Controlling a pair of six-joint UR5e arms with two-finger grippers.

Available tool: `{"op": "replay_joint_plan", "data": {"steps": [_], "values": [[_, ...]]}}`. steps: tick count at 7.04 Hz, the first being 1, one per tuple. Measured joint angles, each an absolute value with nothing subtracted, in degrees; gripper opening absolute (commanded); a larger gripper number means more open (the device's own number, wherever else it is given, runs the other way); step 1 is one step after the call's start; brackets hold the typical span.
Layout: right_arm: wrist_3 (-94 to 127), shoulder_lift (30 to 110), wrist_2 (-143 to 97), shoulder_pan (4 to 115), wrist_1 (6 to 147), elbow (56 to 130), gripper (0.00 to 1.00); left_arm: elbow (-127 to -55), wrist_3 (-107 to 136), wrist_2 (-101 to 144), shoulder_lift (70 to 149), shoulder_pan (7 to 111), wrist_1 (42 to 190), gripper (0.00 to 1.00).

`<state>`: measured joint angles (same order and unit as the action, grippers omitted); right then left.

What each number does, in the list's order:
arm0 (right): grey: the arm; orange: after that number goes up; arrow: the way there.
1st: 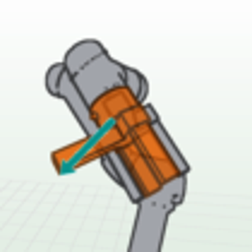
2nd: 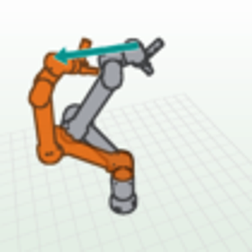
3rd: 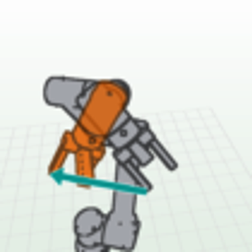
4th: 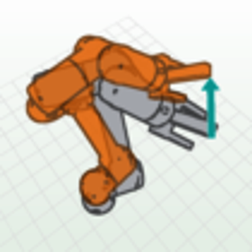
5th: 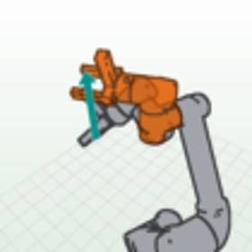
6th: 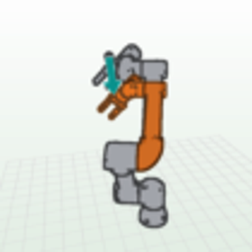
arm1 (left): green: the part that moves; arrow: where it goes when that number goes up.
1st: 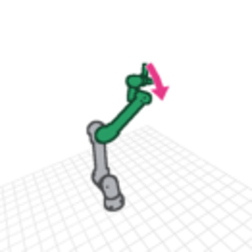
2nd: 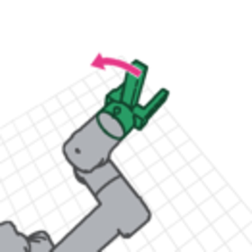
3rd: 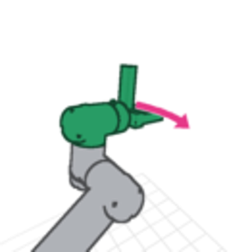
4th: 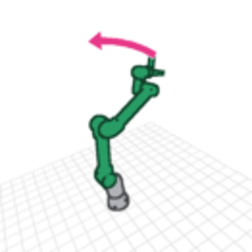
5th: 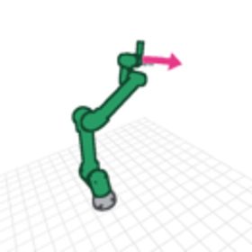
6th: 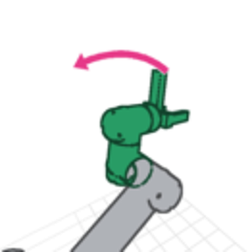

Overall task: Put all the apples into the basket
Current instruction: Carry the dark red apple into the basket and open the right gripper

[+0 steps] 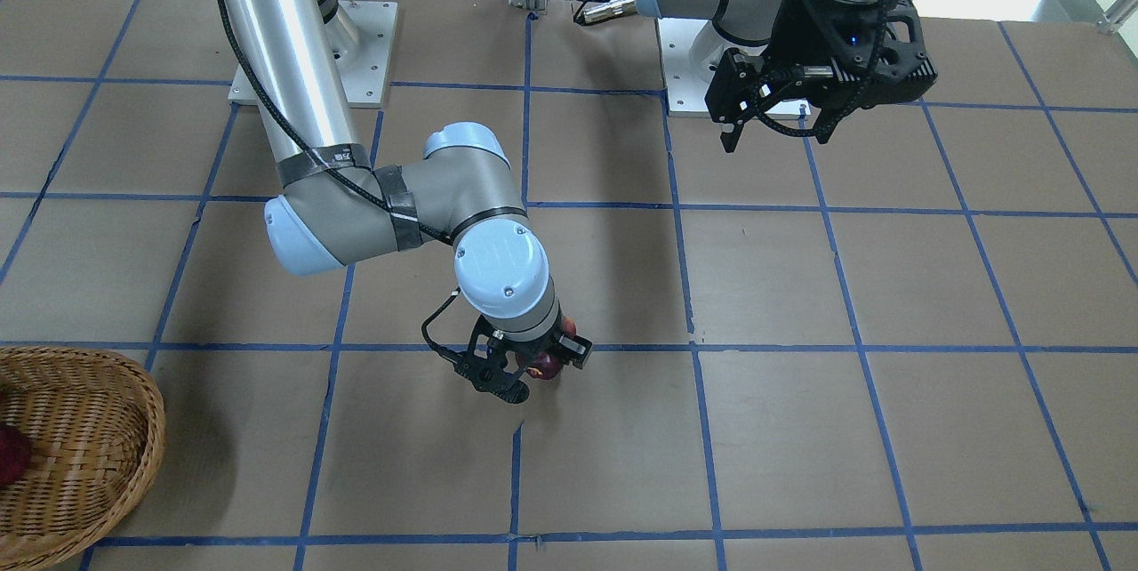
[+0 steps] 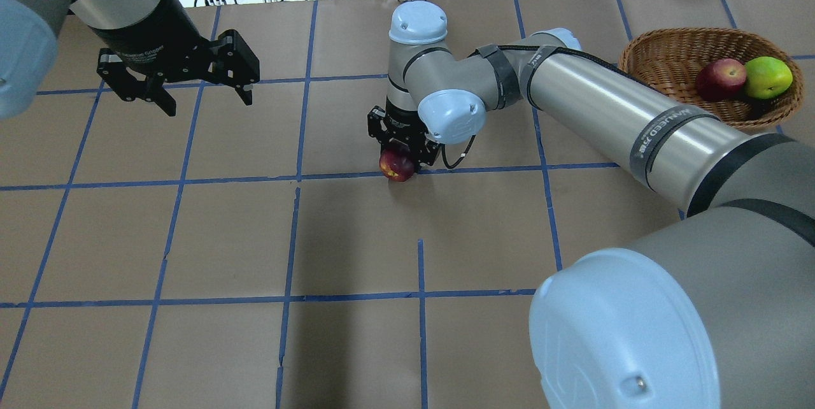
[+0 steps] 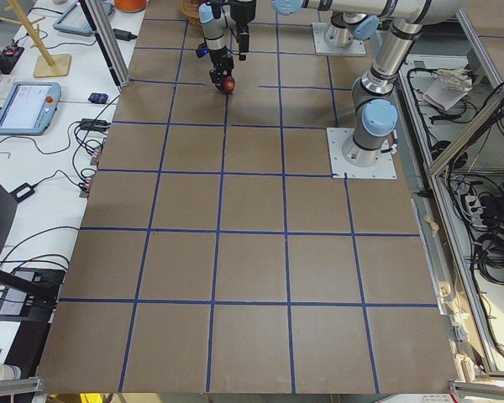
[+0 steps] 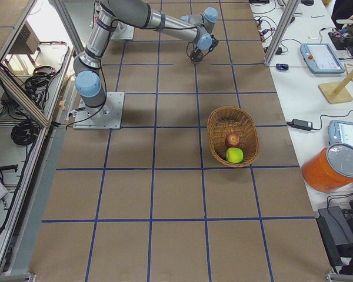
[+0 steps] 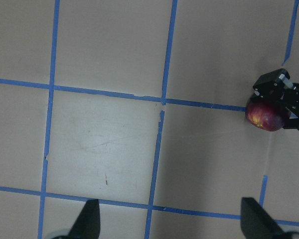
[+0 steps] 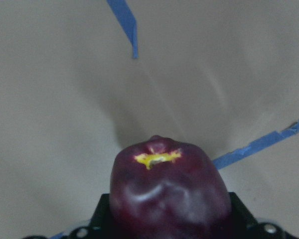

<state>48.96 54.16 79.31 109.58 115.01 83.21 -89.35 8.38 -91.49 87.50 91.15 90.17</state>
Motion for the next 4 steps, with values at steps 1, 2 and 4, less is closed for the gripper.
{"op": "replay_joint_plan", "data": {"steps": [1, 2, 4], "values": [[47.09, 55.73, 79.62, 107.72, 113.35, 81.73, 0.00, -89.37, 8.36, -91.49, 87.36, 91.15, 90.17, 1.00], [43.52, 58.04, 79.81, 103.98, 109.82, 80.01, 0.00, -89.37, 8.35, -91.49, 87.31, 91.14, 90.17, 1.00], [28.92, 62.45, 82.18, 92.48, 102.67, 78.13, 0.00, -89.28, 8.35, -91.49, 87.26, 91.14, 90.18, 1.00]]}}
